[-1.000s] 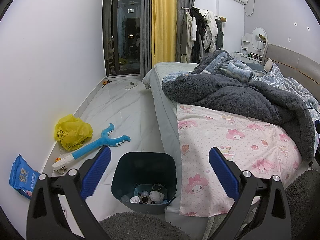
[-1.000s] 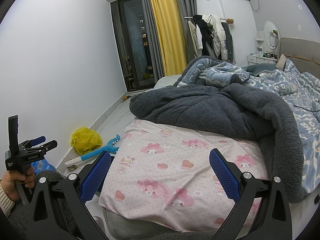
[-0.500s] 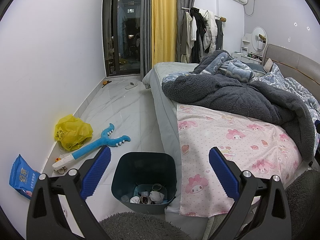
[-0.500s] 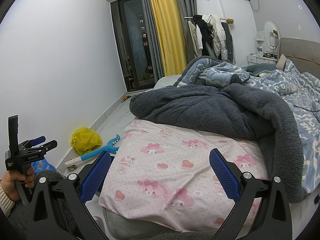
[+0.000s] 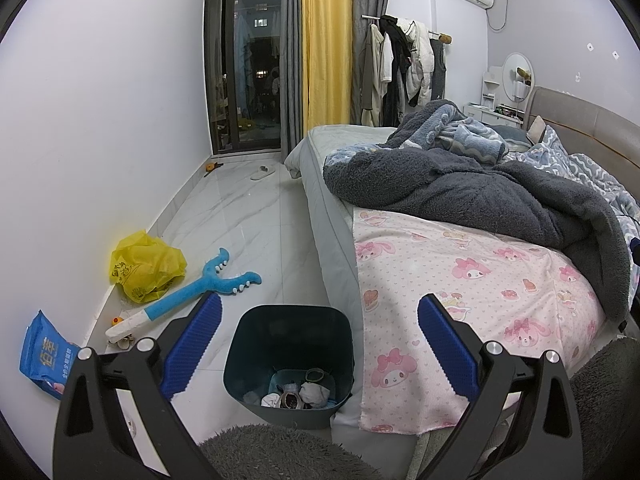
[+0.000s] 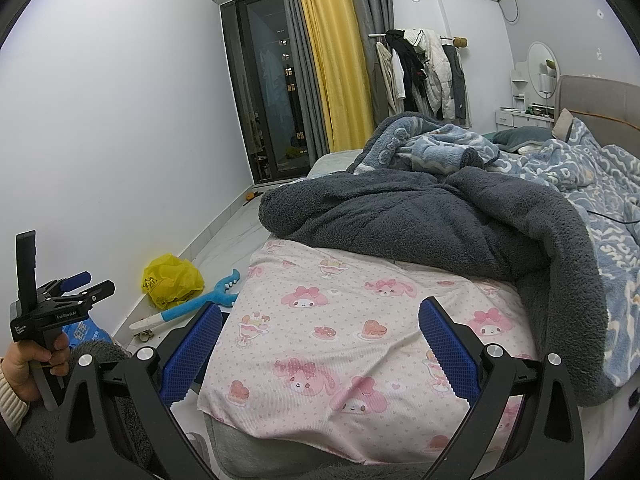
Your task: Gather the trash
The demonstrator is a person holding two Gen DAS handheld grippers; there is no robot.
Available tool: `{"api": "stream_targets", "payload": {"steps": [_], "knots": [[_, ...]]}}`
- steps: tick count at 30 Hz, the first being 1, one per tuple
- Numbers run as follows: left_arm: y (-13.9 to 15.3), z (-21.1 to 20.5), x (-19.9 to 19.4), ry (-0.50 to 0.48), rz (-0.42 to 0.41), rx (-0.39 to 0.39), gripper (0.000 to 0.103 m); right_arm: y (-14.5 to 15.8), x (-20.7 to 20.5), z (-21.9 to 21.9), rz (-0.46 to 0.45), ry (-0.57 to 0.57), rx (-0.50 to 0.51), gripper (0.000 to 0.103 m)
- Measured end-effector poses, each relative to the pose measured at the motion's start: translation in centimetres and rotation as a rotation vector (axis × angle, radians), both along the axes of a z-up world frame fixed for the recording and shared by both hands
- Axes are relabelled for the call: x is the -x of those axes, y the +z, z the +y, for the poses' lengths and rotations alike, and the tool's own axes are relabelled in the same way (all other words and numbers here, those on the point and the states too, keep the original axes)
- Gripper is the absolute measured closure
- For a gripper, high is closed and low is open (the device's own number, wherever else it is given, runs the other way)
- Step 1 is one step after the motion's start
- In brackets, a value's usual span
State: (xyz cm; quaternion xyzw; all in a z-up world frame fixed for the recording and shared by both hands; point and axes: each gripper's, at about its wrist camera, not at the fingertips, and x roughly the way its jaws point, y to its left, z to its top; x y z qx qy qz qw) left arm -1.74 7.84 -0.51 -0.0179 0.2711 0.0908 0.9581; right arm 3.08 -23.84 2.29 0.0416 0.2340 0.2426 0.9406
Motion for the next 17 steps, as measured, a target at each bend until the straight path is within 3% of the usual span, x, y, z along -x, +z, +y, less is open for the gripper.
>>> {"api": "stream_targets", "payload": {"steps": [17], "knots": [[0.27, 0.04, -0.16, -0.008, 0.006, -0.006, 0.003, 0.02, -0.05, -0.03, 0.000, 0.001, 0.000, 0.003]]}}
